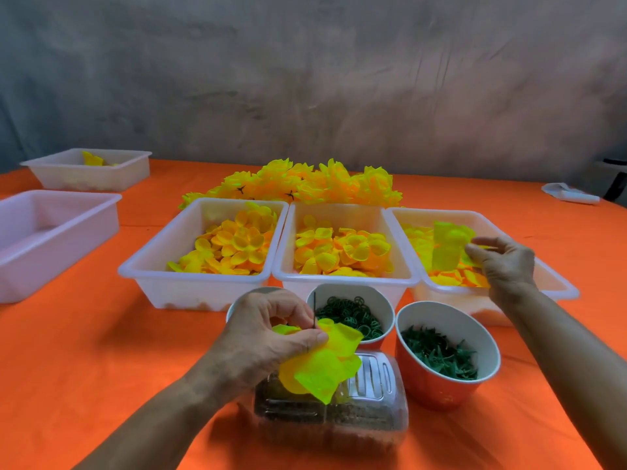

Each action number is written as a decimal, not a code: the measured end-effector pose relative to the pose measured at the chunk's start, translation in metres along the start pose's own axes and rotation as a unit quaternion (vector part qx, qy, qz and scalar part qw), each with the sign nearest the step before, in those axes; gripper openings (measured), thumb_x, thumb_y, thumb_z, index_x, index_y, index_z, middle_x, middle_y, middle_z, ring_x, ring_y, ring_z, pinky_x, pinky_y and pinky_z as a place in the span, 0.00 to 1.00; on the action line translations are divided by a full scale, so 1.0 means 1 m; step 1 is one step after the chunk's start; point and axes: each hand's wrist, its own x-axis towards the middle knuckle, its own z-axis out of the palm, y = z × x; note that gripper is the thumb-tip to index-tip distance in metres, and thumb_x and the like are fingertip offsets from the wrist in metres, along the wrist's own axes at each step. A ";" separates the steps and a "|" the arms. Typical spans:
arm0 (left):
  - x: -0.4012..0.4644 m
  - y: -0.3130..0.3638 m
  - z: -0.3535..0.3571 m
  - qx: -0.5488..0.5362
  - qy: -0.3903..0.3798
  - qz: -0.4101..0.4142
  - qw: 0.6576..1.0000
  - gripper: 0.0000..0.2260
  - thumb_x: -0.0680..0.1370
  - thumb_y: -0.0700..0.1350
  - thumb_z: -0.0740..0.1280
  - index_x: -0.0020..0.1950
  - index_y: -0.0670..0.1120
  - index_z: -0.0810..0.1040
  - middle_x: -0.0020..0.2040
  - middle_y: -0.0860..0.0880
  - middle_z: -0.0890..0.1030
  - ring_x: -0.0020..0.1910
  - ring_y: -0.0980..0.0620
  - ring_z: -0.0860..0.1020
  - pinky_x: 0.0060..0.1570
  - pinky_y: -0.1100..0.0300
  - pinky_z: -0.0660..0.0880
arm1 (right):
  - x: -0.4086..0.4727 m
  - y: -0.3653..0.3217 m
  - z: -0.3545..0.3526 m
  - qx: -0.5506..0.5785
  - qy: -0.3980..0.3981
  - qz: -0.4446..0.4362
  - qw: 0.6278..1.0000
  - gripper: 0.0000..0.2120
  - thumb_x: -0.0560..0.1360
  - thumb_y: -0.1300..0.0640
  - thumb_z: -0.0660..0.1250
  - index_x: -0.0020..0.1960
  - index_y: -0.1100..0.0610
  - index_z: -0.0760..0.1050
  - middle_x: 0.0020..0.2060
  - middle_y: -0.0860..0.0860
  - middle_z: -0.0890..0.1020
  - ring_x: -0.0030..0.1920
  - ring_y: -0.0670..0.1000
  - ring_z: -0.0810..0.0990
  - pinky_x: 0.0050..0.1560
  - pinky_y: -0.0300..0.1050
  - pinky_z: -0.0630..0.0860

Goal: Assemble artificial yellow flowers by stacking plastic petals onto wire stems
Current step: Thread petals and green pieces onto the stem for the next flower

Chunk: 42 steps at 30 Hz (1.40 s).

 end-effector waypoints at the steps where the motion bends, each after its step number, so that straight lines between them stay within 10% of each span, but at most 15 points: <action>1: 0.000 0.001 0.001 0.002 0.002 -0.004 1.000 0.07 0.62 0.45 0.77 0.28 0.49 0.79 0.37 0.48 0.82 0.42 0.50 0.81 0.47 0.56 0.77 | -0.004 -0.006 0.000 0.019 -0.012 -0.007 1.000 0.07 0.73 0.66 0.68 0.52 0.62 0.78 0.36 0.55 0.80 0.37 0.51 0.77 0.41 0.45 0.76; 5: -0.001 0.001 0.001 -0.004 0.007 -0.008 1.000 0.07 0.61 0.46 0.76 0.28 0.50 0.79 0.37 0.49 0.82 0.42 0.49 0.81 0.47 0.54 0.77 | -0.035 -0.041 0.006 0.069 -0.107 -0.035 0.991 0.08 0.73 0.66 0.66 0.47 0.55 0.79 0.27 0.43 0.81 0.32 0.43 0.76 0.34 0.34 0.72; 17: -0.004 0.002 0.001 0.002 0.034 -0.006 0.999 0.08 0.61 0.48 0.77 0.31 0.46 0.82 0.37 0.50 0.82 0.41 0.53 0.81 0.47 0.52 0.77 | -0.136 -0.111 0.042 0.169 -0.350 0.022 0.921 0.16 0.57 0.62 0.70 0.45 0.61 0.81 0.34 0.56 0.84 0.34 0.52 0.83 0.35 0.43 0.81; 29: -0.004 0.013 -0.010 0.031 -0.027 -0.051 0.998 0.08 0.63 0.42 0.80 0.40 0.47 0.85 0.46 0.50 0.83 0.49 0.56 0.80 0.55 0.59 0.74 | -0.166 -0.121 0.052 0.124 -0.290 -0.073 0.946 0.13 0.66 0.69 0.73 0.47 0.55 0.80 0.39 0.51 0.83 0.33 0.44 0.80 0.31 0.35 0.76; 37: -0.004 0.034 -0.035 -0.031 -0.042 -0.071 0.996 0.19 0.57 0.53 0.82 0.45 0.55 0.85 0.45 0.51 0.84 0.46 0.60 0.80 0.48 0.69 0.73 | -0.182 -0.127 0.058 0.115 -0.285 -0.040 0.951 0.13 0.66 0.67 0.73 0.45 0.52 0.79 0.43 0.49 0.82 0.35 0.44 0.81 0.31 0.34 0.75; 42: 0.000 0.049 -0.042 -0.142 -0.002 -0.059 0.988 0.27 0.57 0.62 0.77 0.44 0.43 0.82 0.42 0.44 0.83 0.39 0.53 0.79 0.43 0.64 0.73 | -0.194 -0.125 0.059 0.106 -0.279 -0.040 0.954 0.13 0.65 0.67 0.74 0.43 0.52 0.79 0.40 0.49 0.82 0.33 0.42 0.79 0.27 0.31 0.71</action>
